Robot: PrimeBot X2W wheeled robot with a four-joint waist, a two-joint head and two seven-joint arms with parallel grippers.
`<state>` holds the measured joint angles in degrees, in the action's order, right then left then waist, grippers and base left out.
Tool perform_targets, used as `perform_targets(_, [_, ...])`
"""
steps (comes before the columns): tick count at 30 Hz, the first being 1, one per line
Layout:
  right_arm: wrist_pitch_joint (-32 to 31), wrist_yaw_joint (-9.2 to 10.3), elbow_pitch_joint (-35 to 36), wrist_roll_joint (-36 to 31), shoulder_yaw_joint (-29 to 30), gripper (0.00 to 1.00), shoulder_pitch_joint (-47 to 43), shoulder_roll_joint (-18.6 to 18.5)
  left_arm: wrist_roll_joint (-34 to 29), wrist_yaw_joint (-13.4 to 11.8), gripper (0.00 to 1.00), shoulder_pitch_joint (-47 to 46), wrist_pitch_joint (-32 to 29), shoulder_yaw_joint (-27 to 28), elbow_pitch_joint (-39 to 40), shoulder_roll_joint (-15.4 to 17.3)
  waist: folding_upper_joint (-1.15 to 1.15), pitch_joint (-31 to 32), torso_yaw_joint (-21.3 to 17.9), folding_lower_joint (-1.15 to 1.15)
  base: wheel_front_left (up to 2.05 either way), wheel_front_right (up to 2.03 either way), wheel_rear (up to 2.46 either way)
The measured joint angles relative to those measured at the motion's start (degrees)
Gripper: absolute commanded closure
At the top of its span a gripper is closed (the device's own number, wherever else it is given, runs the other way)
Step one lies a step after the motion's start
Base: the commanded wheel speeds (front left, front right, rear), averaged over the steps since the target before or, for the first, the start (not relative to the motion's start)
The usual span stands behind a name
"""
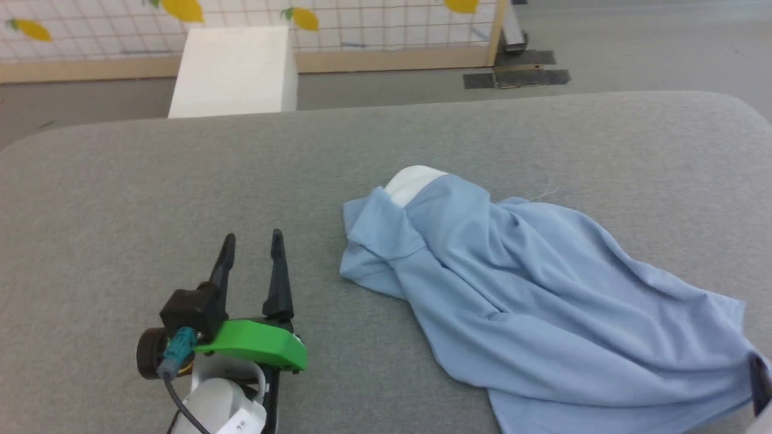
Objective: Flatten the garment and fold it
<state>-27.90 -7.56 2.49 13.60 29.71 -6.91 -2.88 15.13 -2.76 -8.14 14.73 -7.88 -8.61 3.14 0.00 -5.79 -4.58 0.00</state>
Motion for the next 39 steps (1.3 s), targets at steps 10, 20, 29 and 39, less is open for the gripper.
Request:
perform_targets(10, [21.84,-0.01,3.69,-5.67,-12.17,0.0,3.59,0.01,3.93,-0.4,0.0,-3.33,-2.46,-8.12,-6.24,-0.12,0.0,0.12,-0.91,0.0,0.0,0.0,0.0])
perform_targets(20, [23.4,-0.01,1.68,-3.53,-19.71,0.0,4.59,0.01,16.7,-6.1,0.0,-18.76,-22.82,-15.74,-18.15,-0.23,0.0,-2.09,-1.98,0.0,0.0,0.0,0.0])
perform_targets(29, [27.2,-0.01,2.42,-5.23,-23.88,0.0,6.26,0.01,18.4,-7.32,0.34,-24.26,-31.37,-16.45,-23.9,-0.08,0.0,-3.91,-4.13,0.0,0.0,0.0,0.0])
perform_targets(39, [27.71,-0.01,1.66,-4.98,-24.91,0.0,6.38,0.01,18.46,-3.75,1.0,-25.29,-25.46,-18.63,-24.34,0.02,0.0,-4.47,-2.81,0.0,0.0,0.0,0.0])
